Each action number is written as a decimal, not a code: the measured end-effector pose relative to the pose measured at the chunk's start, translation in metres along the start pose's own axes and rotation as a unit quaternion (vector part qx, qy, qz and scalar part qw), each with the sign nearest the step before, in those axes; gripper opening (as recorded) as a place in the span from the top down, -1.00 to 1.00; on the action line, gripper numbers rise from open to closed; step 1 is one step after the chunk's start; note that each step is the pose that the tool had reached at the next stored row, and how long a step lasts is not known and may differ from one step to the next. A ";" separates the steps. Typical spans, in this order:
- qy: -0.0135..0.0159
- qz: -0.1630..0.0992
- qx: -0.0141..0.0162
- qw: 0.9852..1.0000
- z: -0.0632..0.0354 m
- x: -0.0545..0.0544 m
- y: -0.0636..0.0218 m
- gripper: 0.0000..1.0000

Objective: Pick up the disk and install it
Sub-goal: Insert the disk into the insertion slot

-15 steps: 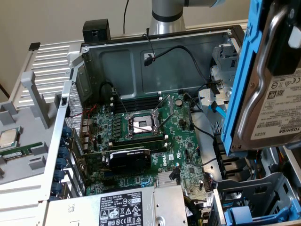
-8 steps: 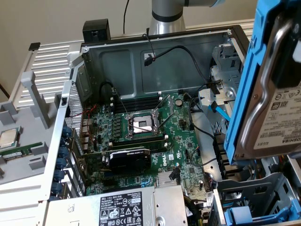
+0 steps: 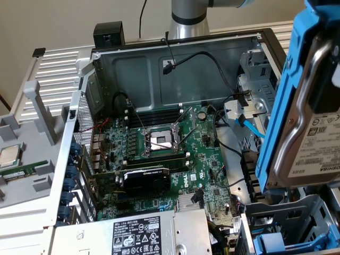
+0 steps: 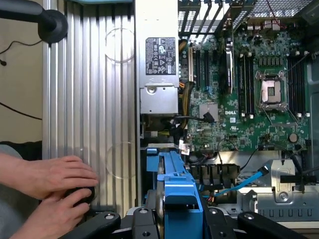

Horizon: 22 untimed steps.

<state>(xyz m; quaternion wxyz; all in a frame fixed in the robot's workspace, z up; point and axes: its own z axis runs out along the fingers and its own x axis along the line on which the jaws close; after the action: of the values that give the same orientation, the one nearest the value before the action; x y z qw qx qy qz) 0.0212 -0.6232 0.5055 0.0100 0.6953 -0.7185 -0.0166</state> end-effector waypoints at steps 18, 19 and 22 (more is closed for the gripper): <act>0.000 0.005 0.004 1.000 0.0151 0.001 -0.0008 0.26; 0.000 0.005 0.004 1.000 0.0166 0.001 -0.0009 0.26; 0.000 0.005 0.005 1.000 0.0208 0.001 -0.0010 0.26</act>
<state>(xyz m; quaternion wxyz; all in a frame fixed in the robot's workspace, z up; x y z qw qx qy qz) 0.0214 -0.6243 0.4847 0.0064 0.6917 -0.7220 -0.0128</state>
